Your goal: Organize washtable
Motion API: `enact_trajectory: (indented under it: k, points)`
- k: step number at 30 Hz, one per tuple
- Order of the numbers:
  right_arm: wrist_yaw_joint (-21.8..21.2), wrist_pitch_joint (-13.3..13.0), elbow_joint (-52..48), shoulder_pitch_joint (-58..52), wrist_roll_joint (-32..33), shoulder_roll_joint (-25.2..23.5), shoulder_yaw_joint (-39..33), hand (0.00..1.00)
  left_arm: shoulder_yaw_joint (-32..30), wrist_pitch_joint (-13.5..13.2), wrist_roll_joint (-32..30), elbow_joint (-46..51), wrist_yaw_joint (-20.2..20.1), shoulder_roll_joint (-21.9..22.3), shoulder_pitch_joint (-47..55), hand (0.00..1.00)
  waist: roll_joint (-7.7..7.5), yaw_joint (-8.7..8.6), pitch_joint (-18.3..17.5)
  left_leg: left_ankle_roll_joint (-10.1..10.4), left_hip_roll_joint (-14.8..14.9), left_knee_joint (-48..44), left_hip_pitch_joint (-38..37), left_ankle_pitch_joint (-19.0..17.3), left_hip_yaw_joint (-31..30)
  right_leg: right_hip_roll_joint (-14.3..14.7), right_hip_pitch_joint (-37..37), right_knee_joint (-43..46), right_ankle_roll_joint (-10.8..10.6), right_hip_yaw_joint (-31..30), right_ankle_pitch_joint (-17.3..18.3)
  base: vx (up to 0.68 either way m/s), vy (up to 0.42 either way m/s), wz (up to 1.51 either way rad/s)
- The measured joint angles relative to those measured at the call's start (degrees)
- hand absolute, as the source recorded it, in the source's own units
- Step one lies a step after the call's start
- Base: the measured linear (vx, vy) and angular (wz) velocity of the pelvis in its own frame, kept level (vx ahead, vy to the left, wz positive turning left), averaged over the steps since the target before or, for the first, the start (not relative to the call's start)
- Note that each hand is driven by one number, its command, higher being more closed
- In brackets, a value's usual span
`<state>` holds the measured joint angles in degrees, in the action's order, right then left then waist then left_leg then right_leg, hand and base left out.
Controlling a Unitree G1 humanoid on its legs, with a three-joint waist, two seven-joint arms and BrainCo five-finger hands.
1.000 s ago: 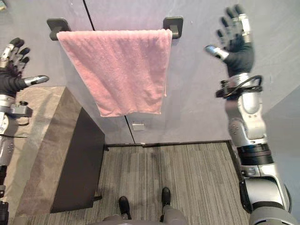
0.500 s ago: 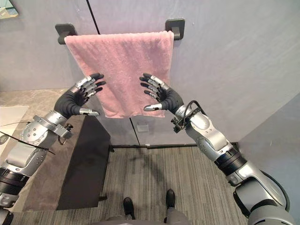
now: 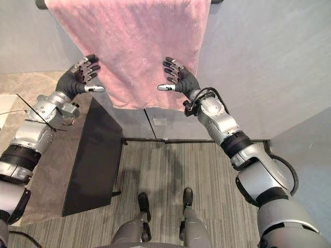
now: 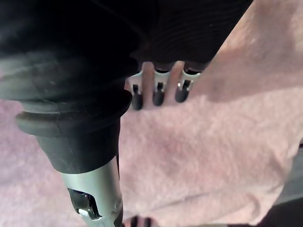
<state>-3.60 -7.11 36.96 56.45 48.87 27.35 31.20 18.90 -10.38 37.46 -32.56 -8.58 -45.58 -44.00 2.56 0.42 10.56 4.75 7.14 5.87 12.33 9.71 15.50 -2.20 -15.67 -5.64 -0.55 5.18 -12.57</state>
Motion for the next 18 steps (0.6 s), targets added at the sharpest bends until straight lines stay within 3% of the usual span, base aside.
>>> enact_trajectory:
  k: [5, 8, 10, 18]
  points:
    - [0.96, 0.73, 0.91, -5.03, -0.03, 0.46, -8.64, 0.0, -6.88, 0.75, 0.0, -3.29, 0.75, 0.55, 2.2, 0.0, -0.04, -1.14, 0.29, 0.01, -0.01, -0.03, -0.36, -0.01, 0.3, 0.04, 0.19, 0.0, 0.0, -0.38, 0.0, 0.0, 0.036, -0.03]
    - [0.72, 1.04, -0.24, -15.78, -0.68, 2.67, -15.58, 0.0, -13.08, 1.03, -0.24, -3.4, 0.8, 0.55, 7.23, 0.0, -0.04, -1.38, 0.29, 0.03, 0.02, -0.02, -1.22, -0.06, 0.83, 0.07, 0.79, 0.0, -0.01, -0.9, 0.01, -0.02, 0.028, -0.08]
    - [0.34, 1.31, -0.22, -25.87, -1.29, 3.74, -24.55, 0.0, -18.74, 1.21, -0.5, -3.51, 0.54, 0.56, 14.28, 0.0, -0.06, -1.89, 0.28, 0.16, 0.1, 0.01, -2.09, -0.3, 1.38, 0.12, 1.41, -0.02, -0.39, -1.5, 0.55, -0.04, 0.019, -0.11]
    - [0.88, 0.71, -0.17, -46.47, -1.63, 3.96, -50.15, 0.0, -32.3, 1.1, -0.43, -1.13, -0.88, 3.65, 29.29, 0.0, 0.15, -3.2, -0.24, 0.27, 0.15, 0.0, -4.16, -1.71, 2.97, 0.03, 2.55, -0.2, -0.84, -2.7, 1.41, -0.05, 0.007, -0.12]
